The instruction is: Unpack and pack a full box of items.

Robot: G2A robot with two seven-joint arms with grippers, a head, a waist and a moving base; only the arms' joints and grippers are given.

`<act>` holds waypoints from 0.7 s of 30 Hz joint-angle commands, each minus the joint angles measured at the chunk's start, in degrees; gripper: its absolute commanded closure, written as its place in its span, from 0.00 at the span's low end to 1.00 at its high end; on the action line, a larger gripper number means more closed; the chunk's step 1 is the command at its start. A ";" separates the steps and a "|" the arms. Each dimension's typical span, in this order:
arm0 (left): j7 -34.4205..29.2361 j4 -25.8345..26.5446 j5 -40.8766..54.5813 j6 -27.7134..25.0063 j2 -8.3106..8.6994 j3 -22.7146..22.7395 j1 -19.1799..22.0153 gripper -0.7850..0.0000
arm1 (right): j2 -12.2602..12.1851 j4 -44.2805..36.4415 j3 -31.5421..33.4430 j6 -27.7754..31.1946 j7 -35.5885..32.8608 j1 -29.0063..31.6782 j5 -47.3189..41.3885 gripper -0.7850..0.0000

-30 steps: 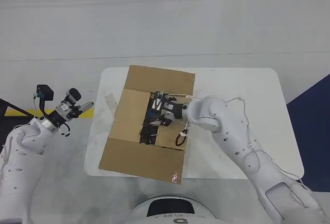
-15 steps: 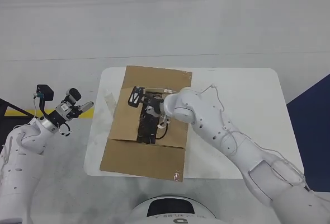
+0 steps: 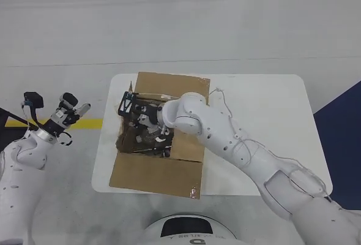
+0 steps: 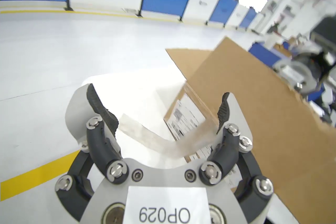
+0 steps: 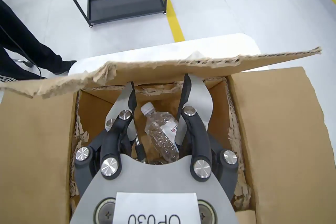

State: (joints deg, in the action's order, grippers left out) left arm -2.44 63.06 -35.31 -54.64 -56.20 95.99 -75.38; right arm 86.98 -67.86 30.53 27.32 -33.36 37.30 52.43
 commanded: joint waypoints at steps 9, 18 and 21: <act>-5.91 9.75 5.82 -3.36 1.49 5.14 -5.72 0.00 | 8.81 16.81 -8.74 -0.86 -0.25 -6.69 -2.56 0.45; -6.19 19.92 -11.68 6.34 1.33 4.50 -8.71 0.00 | 11.77 24.39 -7.58 1.43 4.44 -9.61 -4.34 0.27; -5.13 19.77 -16.62 9.36 1.16 2.91 -7.76 0.00 | 10.95 24.45 -5.38 2.66 7.15 -10.12 -4.18 0.24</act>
State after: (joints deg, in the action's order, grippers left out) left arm -7.96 82.97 -49.85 -46.32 -55.00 99.37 -83.47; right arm 98.31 -43.22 24.31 29.61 -27.21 27.27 48.08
